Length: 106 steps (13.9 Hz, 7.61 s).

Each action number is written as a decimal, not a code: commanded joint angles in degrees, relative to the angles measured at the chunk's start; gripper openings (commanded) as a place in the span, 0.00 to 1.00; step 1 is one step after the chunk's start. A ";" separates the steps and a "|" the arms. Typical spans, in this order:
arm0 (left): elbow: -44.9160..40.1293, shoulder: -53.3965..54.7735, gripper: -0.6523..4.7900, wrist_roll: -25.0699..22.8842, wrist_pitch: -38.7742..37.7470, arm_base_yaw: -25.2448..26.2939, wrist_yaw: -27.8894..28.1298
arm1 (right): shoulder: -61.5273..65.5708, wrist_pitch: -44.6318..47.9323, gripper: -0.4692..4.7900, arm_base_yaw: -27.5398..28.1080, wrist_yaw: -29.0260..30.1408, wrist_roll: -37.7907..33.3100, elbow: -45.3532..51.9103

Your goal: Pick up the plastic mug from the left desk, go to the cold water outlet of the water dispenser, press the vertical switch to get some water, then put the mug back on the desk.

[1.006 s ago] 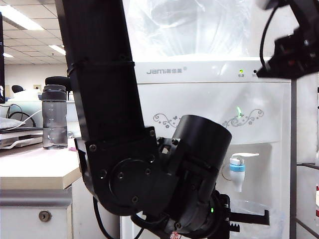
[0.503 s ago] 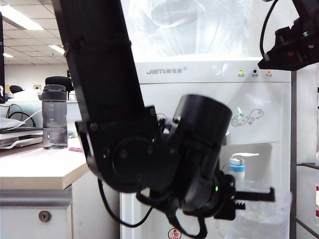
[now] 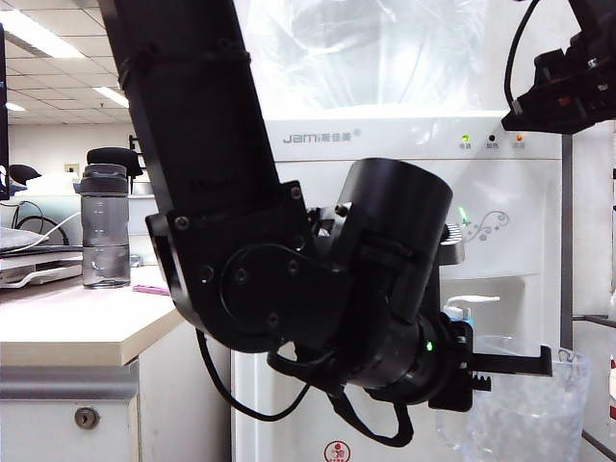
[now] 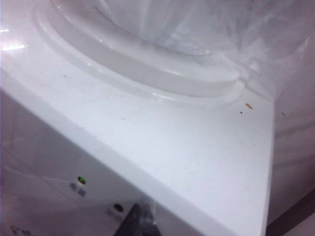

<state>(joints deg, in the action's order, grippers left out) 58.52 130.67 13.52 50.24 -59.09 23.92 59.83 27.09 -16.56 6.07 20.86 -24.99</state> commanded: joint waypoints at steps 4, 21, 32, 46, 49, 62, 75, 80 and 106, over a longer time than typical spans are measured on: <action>0.22 -2.38 0.11 0.00 2.10 -0.61 -3.63 | -0.22 1.49 0.08 0.92 0.02 -0.28 -0.35; -11.80 -16.70 0.11 0.00 1.29 -3.15 -3.19 | -0.57 4.52 0.08 5.46 0.35 -4.42 -2.67; -14.47 -30.45 0.11 -0.09 -6.23 -3.45 -2.89 | -1.31 4.70 0.08 5.57 0.20 -6.12 -5.44; -14.78 -47.76 0.11 -1.53 -18.95 -3.39 3.26 | -7.39 -0.79 0.08 7.32 0.04 -11.89 -5.81; -14.78 -51.47 0.11 -1.53 -22.75 -3.30 5.66 | -11.08 -3.93 0.08 7.32 0.07 -11.89 -5.81; -14.78 -70.55 0.11 -7.72 -36.85 3.13 22.77 | -14.05 -8.00 0.08 7.30 3.04 -11.87 -5.81; -14.86 -73.99 0.11 -4.02 -39.41 36.35 9.57 | -14.03 -8.04 0.08 7.30 3.04 -11.89 -5.79; -22.56 -73.42 0.11 -3.30 -30.97 41.33 5.40 | -14.03 -8.04 0.08 7.30 3.04 -11.89 -5.79; -28.33 -30.29 0.11 3.04 9.79 50.62 -0.68 | -14.03 -8.04 0.08 7.28 3.02 -11.89 -5.79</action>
<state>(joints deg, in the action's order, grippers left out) 29.85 99.83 16.01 55.37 -8.51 23.14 45.95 18.46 -9.23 9.02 9.26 -30.44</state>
